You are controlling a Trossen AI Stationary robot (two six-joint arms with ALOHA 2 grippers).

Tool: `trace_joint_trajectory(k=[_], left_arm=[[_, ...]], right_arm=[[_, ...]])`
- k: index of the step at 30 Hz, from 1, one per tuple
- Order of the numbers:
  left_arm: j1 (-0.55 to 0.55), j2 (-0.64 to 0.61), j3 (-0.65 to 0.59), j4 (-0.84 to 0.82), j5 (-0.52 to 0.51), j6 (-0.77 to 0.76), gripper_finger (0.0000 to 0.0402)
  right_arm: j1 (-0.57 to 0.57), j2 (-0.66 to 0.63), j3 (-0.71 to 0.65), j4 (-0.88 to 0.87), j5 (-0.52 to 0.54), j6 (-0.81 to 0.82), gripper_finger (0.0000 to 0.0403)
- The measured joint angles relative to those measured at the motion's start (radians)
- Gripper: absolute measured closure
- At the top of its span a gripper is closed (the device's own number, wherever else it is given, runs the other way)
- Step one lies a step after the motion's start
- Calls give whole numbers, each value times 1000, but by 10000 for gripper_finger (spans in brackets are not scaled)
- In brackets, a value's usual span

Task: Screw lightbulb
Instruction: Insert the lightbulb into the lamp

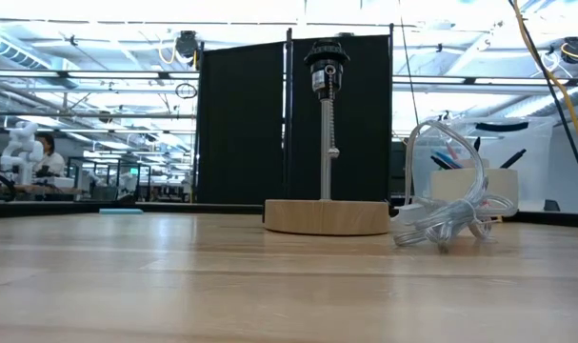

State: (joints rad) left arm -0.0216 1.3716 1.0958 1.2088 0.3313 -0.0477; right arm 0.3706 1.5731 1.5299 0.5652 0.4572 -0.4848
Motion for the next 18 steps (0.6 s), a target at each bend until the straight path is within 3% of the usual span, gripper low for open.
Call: trace_joint_trajectory(k=[11,18], left_arm=[[-52,1,0,-31,-50,84,275],[-50,27,0,-47,-82,88,275]], right_arm=[[-70,1,0,52,-181,89,158],[-115,1,0,27,-202,169,158]])
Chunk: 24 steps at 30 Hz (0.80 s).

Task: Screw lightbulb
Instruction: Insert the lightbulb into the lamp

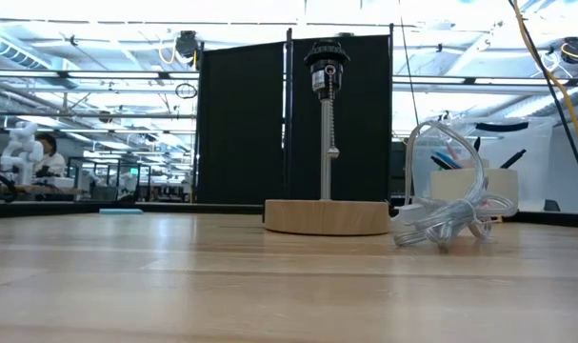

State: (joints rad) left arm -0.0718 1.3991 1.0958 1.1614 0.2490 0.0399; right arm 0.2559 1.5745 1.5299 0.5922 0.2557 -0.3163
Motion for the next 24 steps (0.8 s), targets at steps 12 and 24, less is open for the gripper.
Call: trace_joint_trajectory(k=[12,24], left_arm=[[14,4,0,-30,-31,-3,275],[22,35,0,-30,-52,-4,275]], right_arm=[[-29,0,0,14,-28,26,158],[-54,0,0,49,-53,72,158]])
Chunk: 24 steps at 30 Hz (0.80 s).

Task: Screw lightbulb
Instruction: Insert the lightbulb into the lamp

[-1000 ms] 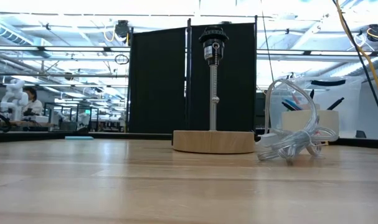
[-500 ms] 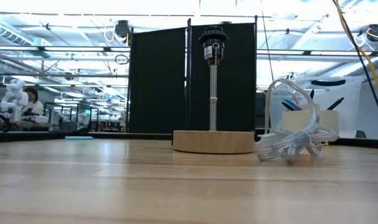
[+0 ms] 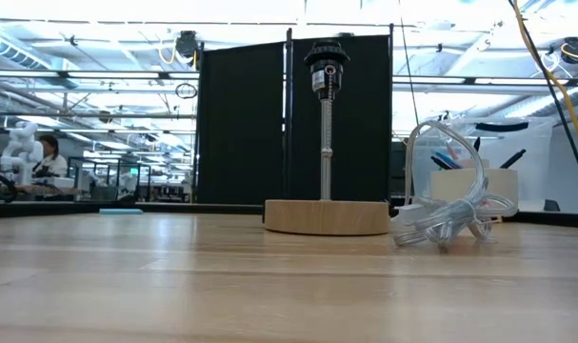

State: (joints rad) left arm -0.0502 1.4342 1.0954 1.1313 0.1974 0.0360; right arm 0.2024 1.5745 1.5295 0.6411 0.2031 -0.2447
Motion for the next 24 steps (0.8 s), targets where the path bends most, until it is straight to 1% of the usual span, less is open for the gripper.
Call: trace_joint_trajectory(k=[5,12,14,18,21,24], left_arm=[[-1,0,0,-11,0,0,275],[-1,-1,0,-32,-2,0,277],[-1,-1,1,-39,-1,-4,273],[-5,-1,1,-51,-4,-5,245],[-14,0,1,-53,-12,-5,239],[-17,0,1,-53,-11,-5,236]], right_arm=[[-1,0,0,0,0,0,174],[-1,0,0,-12,3,-1,233],[2,0,0,-18,3,-1,243],[2,0,0,-27,4,-3,243],[3,0,0,-32,3,-3,236],[4,0,0,-33,3,-5,240]])
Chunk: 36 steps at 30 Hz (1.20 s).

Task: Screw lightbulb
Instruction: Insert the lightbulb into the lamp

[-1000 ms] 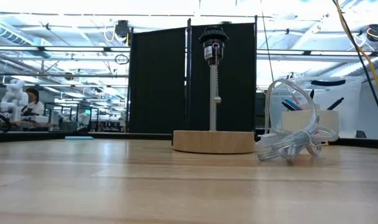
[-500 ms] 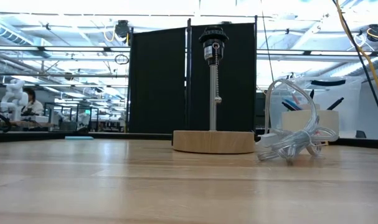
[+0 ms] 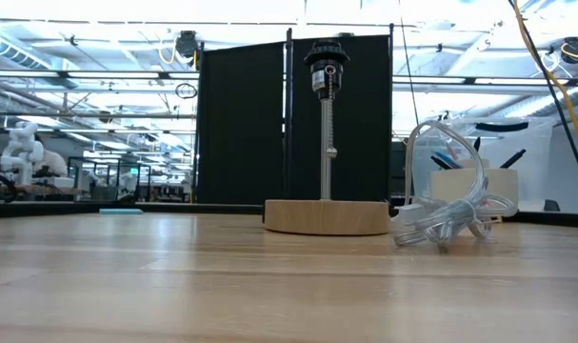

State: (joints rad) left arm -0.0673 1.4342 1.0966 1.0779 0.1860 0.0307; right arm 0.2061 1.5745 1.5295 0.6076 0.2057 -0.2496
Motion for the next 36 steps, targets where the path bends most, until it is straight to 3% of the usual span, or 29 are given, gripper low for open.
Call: trace_joint_trajectory(k=[10,18,27,36], left_arm=[[-12,1,-1,-36,0,-17,233],[-19,-13,-1,-84,1,24,232],[-18,-61,-1,-296,5,75,232],[-18,-155,-2,-626,-46,106,232]], right_arm=[[18,0,0,-13,9,-23,245],[57,-2,0,-36,91,-108,245],[108,-29,0,-94,201,-182,245],[142,-49,-1,-227,348,-162,245]])
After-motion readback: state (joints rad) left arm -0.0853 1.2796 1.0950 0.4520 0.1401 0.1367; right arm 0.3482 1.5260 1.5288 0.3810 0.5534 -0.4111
